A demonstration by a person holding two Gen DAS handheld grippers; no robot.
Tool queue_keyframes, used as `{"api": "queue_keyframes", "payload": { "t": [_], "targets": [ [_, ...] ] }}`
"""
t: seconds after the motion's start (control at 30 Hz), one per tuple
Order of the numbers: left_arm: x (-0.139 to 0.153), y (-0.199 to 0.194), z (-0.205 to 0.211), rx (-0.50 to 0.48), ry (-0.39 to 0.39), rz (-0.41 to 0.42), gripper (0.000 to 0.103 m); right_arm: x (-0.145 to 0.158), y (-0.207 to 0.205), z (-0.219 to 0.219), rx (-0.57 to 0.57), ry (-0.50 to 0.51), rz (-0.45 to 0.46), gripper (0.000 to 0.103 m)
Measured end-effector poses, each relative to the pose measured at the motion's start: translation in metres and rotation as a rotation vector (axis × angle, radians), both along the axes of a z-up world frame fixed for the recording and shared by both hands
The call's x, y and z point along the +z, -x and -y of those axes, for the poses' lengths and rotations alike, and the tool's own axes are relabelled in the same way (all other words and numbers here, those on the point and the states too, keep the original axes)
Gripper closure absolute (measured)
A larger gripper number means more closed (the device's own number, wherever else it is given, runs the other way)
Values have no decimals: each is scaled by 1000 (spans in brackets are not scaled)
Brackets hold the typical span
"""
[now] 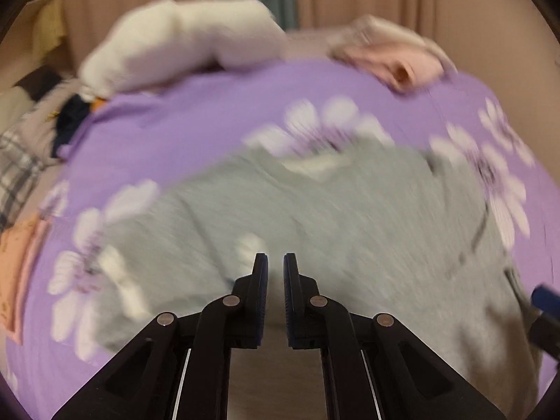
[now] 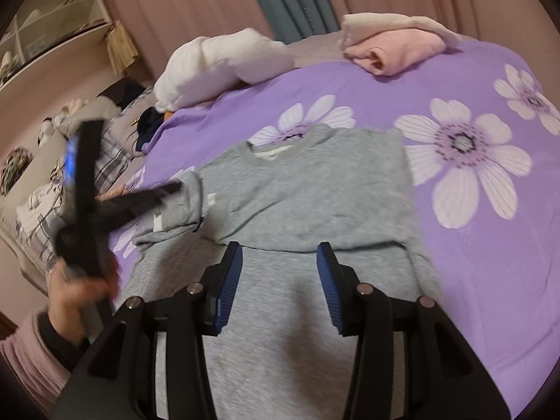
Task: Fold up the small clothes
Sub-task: 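Grasp the other sleeve cuff with the left gripper and lift it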
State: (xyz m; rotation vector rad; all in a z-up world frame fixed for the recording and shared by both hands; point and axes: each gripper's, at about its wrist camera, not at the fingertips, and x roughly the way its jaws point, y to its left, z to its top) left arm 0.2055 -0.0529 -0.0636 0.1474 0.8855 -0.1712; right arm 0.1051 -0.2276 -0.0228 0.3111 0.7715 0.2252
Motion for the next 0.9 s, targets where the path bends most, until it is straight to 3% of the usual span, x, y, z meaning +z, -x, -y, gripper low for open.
{"api": "queue_keyframes", "payload": {
  "t": [0.07, 0.17, 0.2, 0.4, 0.57, 0.9],
  "targets": [
    [-10, 3, 9, -34, 18, -60, 87, 0, 3, 6, -12, 3, -2, 56],
    [-12, 15, 18, -69, 42, -79, 51, -2, 8, 17, -33, -5, -3, 55],
    [-9, 22, 18, -73, 60, -67, 45, -3, 9, 21, -43, -13, -6, 54],
    [13, 34, -41, 50, 238, -54, 43, -5, 4, 18, -32, -49, -24, 53],
    [13, 48, -101, 164, 270, -71, 43, 3, -15, -22, 109, -58, 4, 48],
    [-10, 79, -168, 301, 302, -122, 43, -13, -104, -210, 519, 160, 4, 49]
  ]
}}
